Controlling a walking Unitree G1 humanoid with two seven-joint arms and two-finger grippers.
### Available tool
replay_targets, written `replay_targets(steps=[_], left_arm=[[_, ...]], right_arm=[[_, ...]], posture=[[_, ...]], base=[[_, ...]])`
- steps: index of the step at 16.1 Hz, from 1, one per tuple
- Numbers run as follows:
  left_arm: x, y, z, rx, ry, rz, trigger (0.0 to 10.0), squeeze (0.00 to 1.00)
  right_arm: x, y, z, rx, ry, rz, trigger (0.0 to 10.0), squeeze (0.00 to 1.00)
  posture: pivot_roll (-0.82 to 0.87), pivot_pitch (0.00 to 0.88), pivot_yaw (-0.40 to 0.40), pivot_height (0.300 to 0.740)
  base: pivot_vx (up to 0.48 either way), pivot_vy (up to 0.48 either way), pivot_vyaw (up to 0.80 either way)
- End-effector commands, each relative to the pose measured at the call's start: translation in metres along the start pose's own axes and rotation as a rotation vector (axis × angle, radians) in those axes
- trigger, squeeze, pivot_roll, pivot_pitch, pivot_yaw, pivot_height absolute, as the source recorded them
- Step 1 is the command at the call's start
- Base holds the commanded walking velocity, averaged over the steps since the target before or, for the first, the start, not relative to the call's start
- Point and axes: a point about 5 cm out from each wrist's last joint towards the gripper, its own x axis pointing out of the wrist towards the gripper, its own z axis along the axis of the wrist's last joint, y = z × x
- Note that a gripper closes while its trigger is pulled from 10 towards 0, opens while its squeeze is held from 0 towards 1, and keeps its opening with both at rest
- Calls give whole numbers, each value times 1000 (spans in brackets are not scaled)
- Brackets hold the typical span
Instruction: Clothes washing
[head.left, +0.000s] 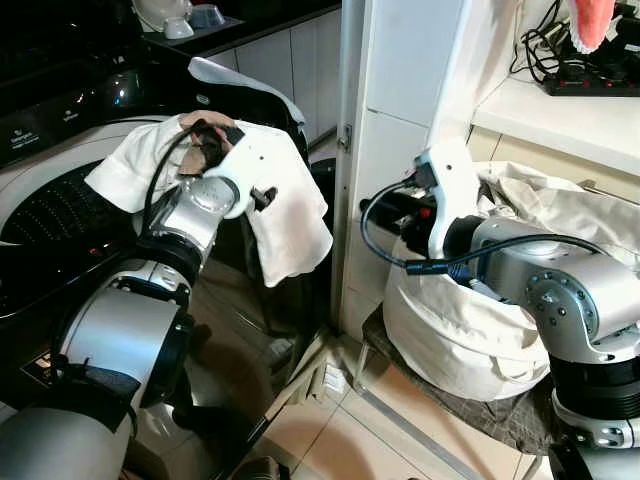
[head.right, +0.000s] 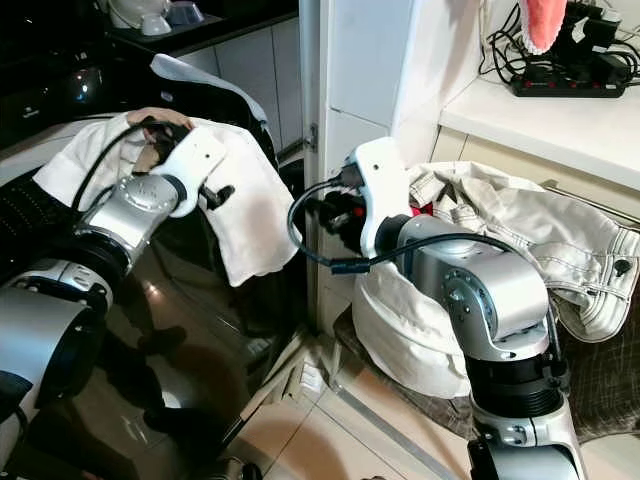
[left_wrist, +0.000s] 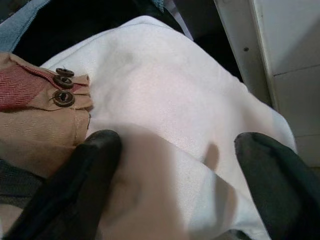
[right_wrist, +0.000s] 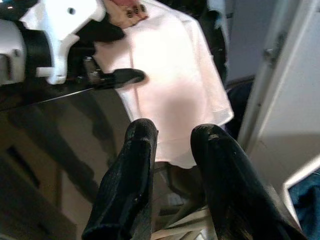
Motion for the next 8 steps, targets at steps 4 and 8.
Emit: replay_targets(steps=[4,8], left_arm=[[-1,2,0,-38,8,-20,0,0],[-1,4,0,-46,6,-22,0,0]], right_arm=[[-6,5,0,-26,13,67,10000,0],[-7,5,0,-36,15,71,10000,0]], posture=[[-64,0,50,740],[-62,0,52,740]], base=[[0,0,0],[0,0,0]])
